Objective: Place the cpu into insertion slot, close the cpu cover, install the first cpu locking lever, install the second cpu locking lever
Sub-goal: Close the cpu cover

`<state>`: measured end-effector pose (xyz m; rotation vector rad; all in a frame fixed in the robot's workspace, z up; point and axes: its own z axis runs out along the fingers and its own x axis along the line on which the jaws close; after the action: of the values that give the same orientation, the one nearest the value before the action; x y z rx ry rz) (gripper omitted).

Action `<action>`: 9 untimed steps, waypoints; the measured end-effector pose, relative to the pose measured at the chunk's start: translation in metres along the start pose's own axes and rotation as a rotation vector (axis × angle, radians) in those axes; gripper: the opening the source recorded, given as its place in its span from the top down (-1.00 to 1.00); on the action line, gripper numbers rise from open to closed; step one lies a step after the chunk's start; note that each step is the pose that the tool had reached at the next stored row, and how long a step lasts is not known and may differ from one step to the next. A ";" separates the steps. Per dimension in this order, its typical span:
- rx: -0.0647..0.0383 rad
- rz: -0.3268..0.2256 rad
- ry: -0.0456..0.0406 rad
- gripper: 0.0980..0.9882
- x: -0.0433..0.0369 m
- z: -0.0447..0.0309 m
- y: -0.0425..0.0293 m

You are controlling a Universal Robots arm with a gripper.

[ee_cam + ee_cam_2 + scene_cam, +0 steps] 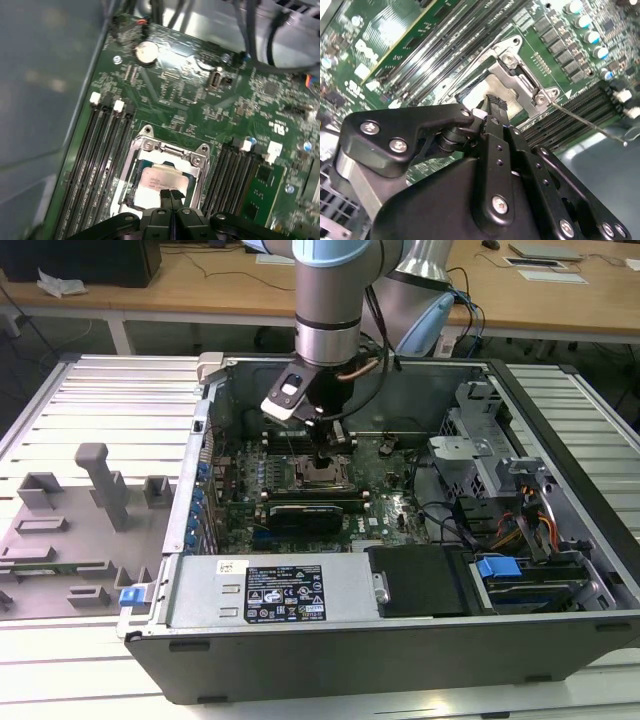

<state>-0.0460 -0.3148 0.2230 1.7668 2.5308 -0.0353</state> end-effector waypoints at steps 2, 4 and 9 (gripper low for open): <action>-0.002 -0.047 -0.0007 0.98 0.0000 0.0000 0.0000; -0.004 -0.083 -0.0012 0.98 0.0000 0.0000 0.0000; -0.009 -0.186 -0.0037 0.98 0.0000 0.0000 0.0000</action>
<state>-0.0460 -0.3148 0.2230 1.5207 2.6796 -0.0354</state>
